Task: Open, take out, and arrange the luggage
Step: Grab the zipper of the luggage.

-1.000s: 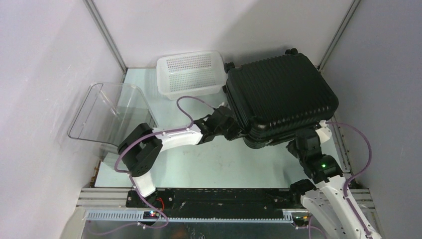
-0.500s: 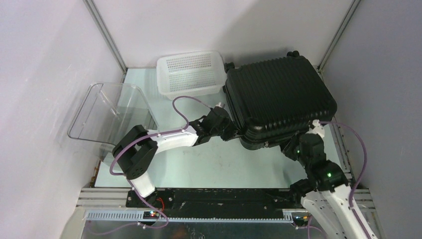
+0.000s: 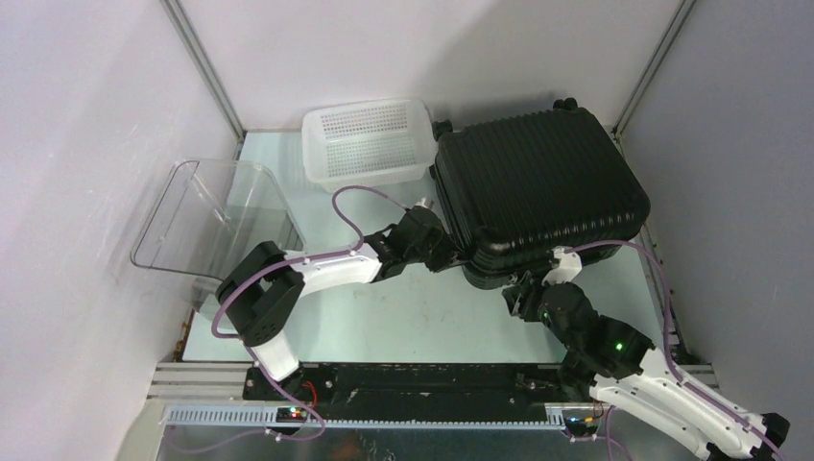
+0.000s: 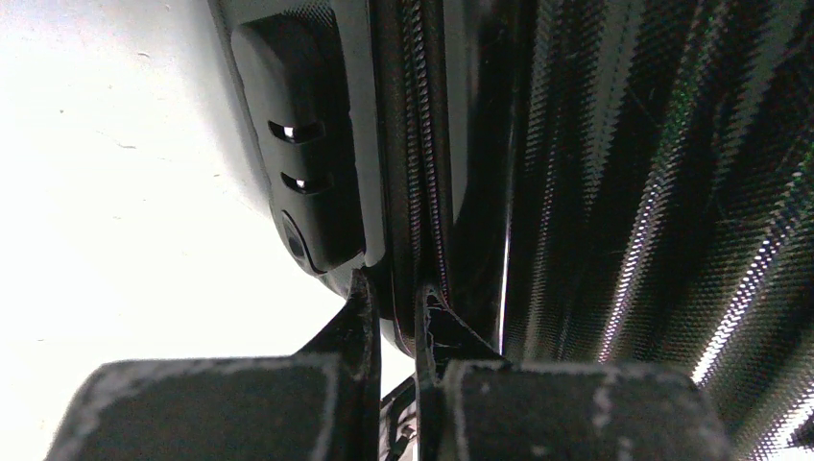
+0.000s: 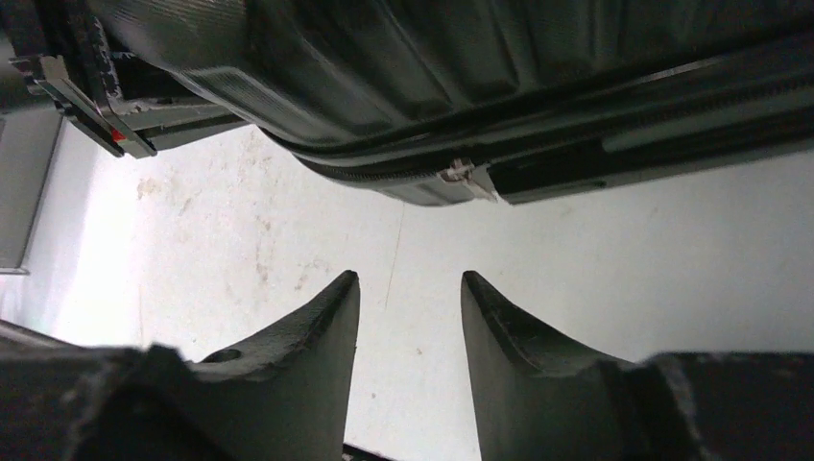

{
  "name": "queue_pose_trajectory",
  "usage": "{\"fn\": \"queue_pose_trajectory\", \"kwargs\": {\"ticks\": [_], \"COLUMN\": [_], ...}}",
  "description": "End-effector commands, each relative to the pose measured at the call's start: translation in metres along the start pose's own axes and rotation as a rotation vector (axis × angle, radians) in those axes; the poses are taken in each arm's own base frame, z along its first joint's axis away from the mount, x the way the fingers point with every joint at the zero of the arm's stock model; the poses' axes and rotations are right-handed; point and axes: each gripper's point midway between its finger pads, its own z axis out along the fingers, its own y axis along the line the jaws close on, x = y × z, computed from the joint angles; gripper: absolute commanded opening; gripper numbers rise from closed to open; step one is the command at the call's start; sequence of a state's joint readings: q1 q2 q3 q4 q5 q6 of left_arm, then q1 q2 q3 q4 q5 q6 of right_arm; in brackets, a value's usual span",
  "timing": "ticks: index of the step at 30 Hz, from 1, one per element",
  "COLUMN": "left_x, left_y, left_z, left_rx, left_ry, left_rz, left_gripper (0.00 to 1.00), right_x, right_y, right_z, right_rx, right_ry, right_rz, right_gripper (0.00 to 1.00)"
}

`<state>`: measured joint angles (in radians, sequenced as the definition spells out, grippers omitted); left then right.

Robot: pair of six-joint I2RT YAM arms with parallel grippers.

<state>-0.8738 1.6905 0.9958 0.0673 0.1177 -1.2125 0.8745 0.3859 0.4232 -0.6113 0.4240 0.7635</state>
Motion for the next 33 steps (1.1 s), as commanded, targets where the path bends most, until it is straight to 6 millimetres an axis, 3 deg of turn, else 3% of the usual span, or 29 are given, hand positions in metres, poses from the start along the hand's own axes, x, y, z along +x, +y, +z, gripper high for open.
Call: {"fn": "queue_pose_trajectory", "kwargs": {"ticks": [1,12,21,29,33], "left_x": [0.019,0.022,0.021,0.021,0.021], "left_y": [-0.004,-0.006,-0.009,-0.012,-0.013], "left_z": [-0.011,-0.012,-0.013,-0.014,-0.013], "left_rx": [0.053,0.079,0.088,0.093,0.102], "left_ry": [0.079,0.09,0.089,0.087,0.092], "left_rz": [0.079,0.072,0.076,0.08,0.078], "left_gripper": [0.0,0.0,0.0,0.0,0.0], "right_x": [-0.033,-0.031,-0.033,-0.029,-0.03], "right_y": [0.012,-0.011,-0.004,0.003,-0.006], "right_z": [0.007,0.025,0.038,0.044,0.046], "right_rx": [-0.024,0.026,-0.111,-0.145,-0.083], "right_ry": [-0.165,-0.204,-0.191,-0.157,-0.155], "right_rz": [-0.053,-0.138,-0.169,-0.202,-0.177], "right_gripper": [0.49,0.51,0.51,0.4,0.34]}}
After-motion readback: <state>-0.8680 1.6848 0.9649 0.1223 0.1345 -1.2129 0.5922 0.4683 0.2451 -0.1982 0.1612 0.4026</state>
